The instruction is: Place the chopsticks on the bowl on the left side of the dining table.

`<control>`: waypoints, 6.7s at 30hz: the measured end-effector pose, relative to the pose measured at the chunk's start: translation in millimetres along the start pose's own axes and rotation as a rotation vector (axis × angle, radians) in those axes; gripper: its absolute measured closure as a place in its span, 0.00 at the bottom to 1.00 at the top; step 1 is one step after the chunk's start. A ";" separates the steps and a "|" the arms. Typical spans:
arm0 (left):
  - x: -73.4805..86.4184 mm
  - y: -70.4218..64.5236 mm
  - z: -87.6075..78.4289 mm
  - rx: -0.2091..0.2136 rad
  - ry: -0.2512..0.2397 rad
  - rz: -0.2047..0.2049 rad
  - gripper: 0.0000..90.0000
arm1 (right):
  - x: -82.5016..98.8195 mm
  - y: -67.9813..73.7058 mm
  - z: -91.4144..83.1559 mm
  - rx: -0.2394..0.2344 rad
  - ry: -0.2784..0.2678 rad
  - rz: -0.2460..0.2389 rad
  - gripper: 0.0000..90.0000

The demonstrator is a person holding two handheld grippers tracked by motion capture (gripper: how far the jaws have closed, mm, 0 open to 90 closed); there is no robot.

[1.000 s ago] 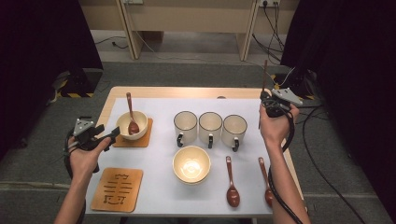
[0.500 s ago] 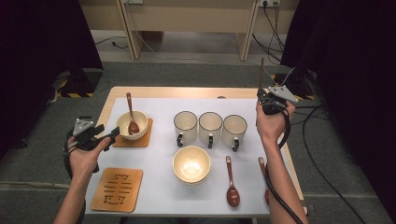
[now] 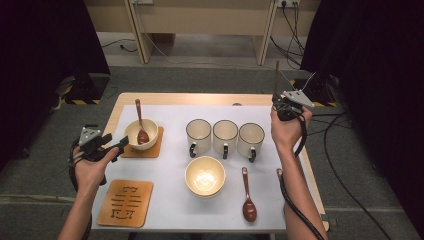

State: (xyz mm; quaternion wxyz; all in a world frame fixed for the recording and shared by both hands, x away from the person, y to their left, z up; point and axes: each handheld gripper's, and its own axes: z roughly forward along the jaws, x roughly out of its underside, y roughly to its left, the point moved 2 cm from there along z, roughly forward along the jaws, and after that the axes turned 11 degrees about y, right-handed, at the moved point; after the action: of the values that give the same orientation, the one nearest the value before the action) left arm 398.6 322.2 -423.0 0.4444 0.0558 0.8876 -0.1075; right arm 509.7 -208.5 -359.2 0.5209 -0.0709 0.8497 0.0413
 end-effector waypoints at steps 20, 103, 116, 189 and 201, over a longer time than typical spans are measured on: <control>0.0 0.6 -0.3 -0.001 -0.001 -0.002 0.36 | -6.0 5.8 8.2 -0.003 -0.015 -0.009 0.95; -0.2 0.3 -0.7 0.002 -0.001 0.001 0.36 | -29.0 51.3 27.8 -0.056 -0.065 -0.048 0.95; -0.6 -0.9 -0.4 0.005 -0.003 0.005 0.36 | -30.4 60.1 31.1 -0.074 -0.065 -0.052 0.95; -152.7 -176.0 81.3 0.311 -0.139 0.227 0.51 | -31.1 121.0 42.7 -0.220 -0.092 -0.090 0.95; -173.8 -201.0 95.6 0.341 -0.150 0.238 0.57 | -27.8 130.8 44.2 -0.231 -0.098 -0.109 0.95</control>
State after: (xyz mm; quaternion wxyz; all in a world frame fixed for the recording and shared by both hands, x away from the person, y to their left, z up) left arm 537.8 103.6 -311.0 0.5030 0.2264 0.8080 -0.2069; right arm 539.6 -70.9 -355.0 0.5515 -0.1744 0.8077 0.1141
